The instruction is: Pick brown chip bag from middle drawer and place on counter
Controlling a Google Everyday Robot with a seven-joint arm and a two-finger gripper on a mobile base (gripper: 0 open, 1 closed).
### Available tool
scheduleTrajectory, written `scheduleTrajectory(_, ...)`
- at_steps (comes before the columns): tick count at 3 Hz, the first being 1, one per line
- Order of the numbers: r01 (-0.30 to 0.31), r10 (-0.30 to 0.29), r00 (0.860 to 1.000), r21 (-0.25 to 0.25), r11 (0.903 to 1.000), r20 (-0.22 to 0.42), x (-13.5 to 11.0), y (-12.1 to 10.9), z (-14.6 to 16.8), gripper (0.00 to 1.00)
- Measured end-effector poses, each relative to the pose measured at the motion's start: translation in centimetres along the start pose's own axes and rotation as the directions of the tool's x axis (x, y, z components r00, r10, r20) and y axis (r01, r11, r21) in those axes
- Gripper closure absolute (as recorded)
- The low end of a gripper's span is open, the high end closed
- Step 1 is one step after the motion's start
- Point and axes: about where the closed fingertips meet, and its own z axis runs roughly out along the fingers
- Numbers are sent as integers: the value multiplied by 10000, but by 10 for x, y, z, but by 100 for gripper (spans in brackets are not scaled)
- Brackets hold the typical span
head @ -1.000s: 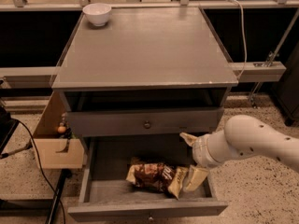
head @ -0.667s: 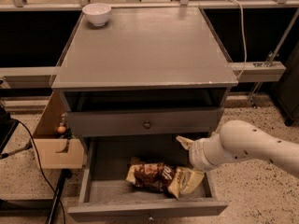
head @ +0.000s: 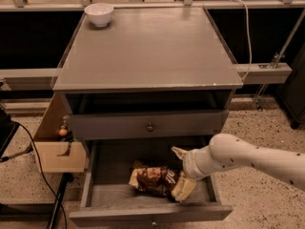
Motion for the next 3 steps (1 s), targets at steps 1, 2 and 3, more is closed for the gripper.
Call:
scheduleTrajectory(1, -13, 13, 10000, -49, 10000, -2, 1, 1, 4, 0)
scheduleTrajectory(2, 95, -96, 9998, -96, 9999, -191, 4, 3, 8, 0)
scheduleTrajectory(3, 81, -90, 9994, -272, 9996, -340, 12, 5, 26, 0)
